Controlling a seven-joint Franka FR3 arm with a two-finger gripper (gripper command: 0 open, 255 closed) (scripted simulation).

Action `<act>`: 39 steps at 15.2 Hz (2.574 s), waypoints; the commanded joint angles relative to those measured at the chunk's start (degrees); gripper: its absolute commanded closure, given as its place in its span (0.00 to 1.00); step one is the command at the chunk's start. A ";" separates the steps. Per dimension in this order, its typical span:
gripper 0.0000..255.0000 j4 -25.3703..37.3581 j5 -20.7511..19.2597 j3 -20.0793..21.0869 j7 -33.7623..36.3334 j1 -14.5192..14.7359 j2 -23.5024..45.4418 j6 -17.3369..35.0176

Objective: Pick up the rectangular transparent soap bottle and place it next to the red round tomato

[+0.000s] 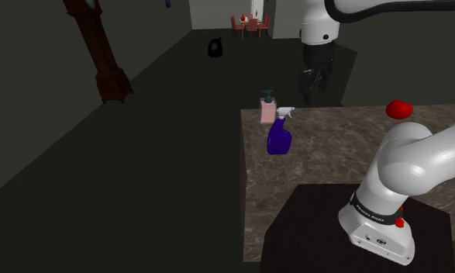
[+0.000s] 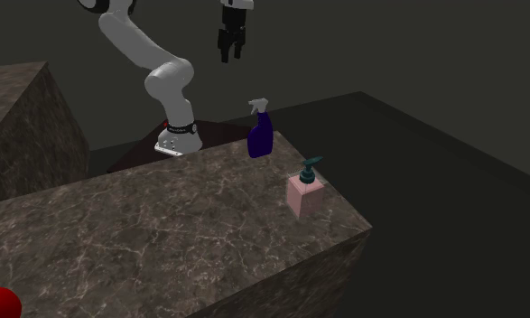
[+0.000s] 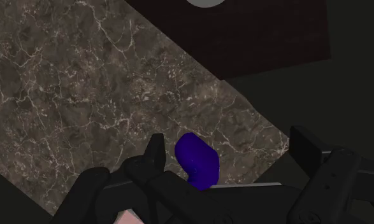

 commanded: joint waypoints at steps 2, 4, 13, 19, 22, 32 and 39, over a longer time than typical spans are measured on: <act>0.00 -0.14 -0.88 -1.07 -1.31 -0.24 1.00 1.41; 0.00 -0.17 -2.51 -3.20 -3.88 -0.69 3.24 4.26; 0.00 3.60 -7.13 -12.23 -15.03 -2.13 16.57 16.69; 0.00 9.63 -6.91 -17.50 -22.76 -2.47 27.77 23.72; 0.00 13.68 -5.59 -19.80 -26.91 -2.60 33.90 26.56; 0.00 32.58 3.90 -23.88 -41.52 -5.69 56.39 31.16; 0.00 43.73 9.02 -23.20 -47.22 -9.34 67.83 31.46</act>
